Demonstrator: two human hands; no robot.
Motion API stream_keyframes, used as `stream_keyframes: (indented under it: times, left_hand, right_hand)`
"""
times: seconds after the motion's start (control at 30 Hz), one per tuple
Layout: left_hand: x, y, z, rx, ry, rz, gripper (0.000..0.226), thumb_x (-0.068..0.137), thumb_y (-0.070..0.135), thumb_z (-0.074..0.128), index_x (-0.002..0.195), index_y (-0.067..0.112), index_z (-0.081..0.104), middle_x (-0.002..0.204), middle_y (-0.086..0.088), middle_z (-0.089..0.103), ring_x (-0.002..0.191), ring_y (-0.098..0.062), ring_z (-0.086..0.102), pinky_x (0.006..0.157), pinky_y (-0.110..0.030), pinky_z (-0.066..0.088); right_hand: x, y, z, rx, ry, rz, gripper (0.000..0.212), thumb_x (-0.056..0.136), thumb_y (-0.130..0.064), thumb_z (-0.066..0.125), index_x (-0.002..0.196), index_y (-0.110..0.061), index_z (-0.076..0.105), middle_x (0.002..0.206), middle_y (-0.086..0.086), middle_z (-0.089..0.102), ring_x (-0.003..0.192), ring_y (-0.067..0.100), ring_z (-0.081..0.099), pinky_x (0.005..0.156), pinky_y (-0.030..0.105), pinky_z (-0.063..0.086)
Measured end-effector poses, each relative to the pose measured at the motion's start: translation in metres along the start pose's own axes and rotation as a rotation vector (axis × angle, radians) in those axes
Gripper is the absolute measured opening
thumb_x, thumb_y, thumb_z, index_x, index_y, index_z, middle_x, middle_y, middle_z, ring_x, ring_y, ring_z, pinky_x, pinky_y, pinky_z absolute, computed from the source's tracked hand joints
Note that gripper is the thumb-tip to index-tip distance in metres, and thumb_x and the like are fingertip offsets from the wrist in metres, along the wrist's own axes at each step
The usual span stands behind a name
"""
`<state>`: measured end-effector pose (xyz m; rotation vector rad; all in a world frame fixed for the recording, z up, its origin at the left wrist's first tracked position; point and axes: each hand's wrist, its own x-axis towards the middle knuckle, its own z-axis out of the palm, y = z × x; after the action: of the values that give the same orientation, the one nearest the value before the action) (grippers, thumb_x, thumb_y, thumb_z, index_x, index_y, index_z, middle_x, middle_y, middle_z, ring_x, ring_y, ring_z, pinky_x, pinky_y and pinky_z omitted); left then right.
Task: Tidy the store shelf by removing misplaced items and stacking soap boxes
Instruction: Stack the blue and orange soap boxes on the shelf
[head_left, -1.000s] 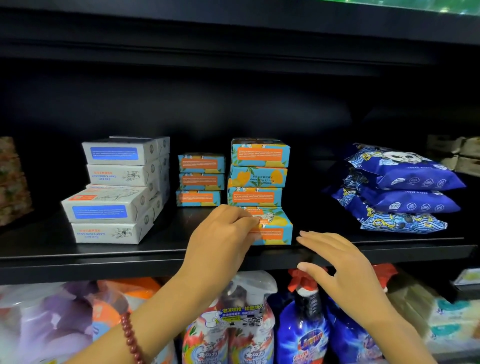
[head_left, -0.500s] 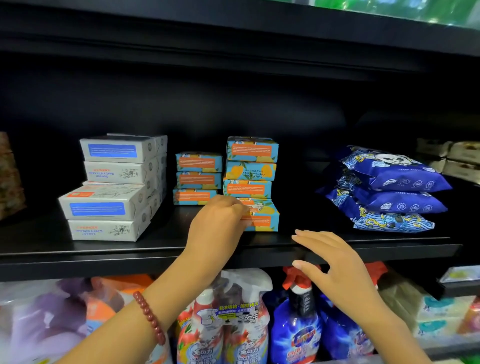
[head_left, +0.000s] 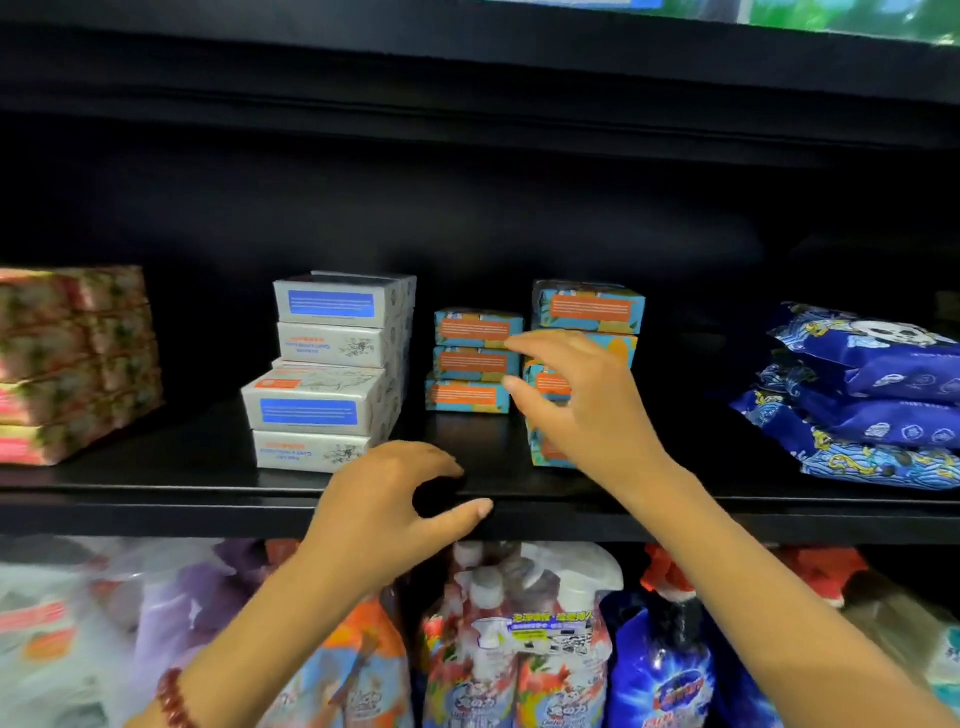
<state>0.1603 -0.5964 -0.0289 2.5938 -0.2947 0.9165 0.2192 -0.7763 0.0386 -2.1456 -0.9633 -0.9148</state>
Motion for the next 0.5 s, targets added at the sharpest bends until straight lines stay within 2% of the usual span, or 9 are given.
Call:
stream_keyframes:
  times: [0.07,0.13,0.2,0.27,0.3,0.4,0.5]
  left_hand:
    - [-0.002,-0.003,-0.001,-0.004,-0.003,0.0,0.069,0.065,0.078,0.038,0.103,0.031,0.072,0.109,0.019,0.067,0.105,0.0,0.058,0.083,-0.014,0.04]
    - [-0.002,-0.004,-0.002,-0.015,-0.014,-0.012,0.072,0.063,0.079,0.037,0.106,0.033,0.071,0.111,0.02,0.065,0.108,0.003,0.055,0.084,-0.013,0.038]
    - [-0.002,-0.004,-0.002,-0.009,-0.019,-0.009,0.069,0.064,0.078,0.039,0.104,0.033,0.071,0.109,0.02,0.066,0.106,0.002,0.056,0.083,-0.015,0.041]
    - [-0.003,-0.005,-0.001,0.009,-0.001,0.015,0.062,0.067,0.075,0.043,0.099,0.031,0.073,0.104,0.019,0.068,0.101,0.0,0.059,0.078,-0.015,0.042]
    - [-0.003,-0.005,0.0,0.013,0.004,0.019,0.06,0.068,0.074,0.045,0.098,0.031,0.074,0.102,0.018,0.069,0.099,0.0,0.06,0.076,-0.014,0.041]
    - [-0.002,-0.006,0.002,0.019,0.005,0.032,0.055,0.07,0.072,0.048,0.094,0.03,0.074,0.099,0.018,0.07,0.095,0.0,0.062,0.074,-0.014,0.043]
    - [-0.003,-0.005,0.003,0.007,0.046,0.043,0.049,0.071,0.068,0.051,0.087,0.029,0.075,0.091,0.018,0.071,0.087,-0.001,0.064,0.068,-0.014,0.045]
  right_hand:
    - [0.027,-0.007,0.018,-0.06,-0.104,0.0,0.044,0.091,-0.026,0.06,0.132,-0.012,0.051,0.134,0.003,0.052,0.126,0.017,0.042,0.106,0.028,0.033]
    - [0.053,-0.008,0.034,-0.214,-0.253,0.068,0.049,0.095,-0.031,0.052,0.138,-0.012,0.041,0.141,0.005,0.042,0.131,0.021,0.034,0.106,0.033,0.031]
    - [0.072,-0.003,0.05,-0.397,-0.305,0.083,0.054,0.096,-0.031,0.05,0.141,-0.007,0.034,0.145,0.011,0.037,0.134,0.027,0.031,0.11,0.037,0.028]
    - [0.08,0.002,0.065,-0.57,-0.322,0.048,0.058,0.096,-0.023,0.048,0.145,-0.002,0.024,0.149,0.017,0.03,0.138,0.031,0.025,0.113,0.036,0.017]
    - [0.081,0.004,0.07,-0.631,-0.331,0.046,0.056,0.096,-0.016,0.047,0.144,0.0,0.023,0.146,0.019,0.033,0.136,0.032,0.028,0.112,0.036,0.018]
    - [0.08,0.005,0.078,-0.675,-0.307,0.074,0.05,0.092,-0.003,0.045,0.139,0.0,0.031,0.131,0.017,0.047,0.123,0.032,0.041,0.097,0.037,0.035]
    - [0.081,0.008,0.077,-0.661,-0.247,0.041,0.052,0.088,-0.005,0.053,0.136,-0.004,0.035,0.132,0.014,0.045,0.124,0.03,0.038,0.098,0.037,0.035]
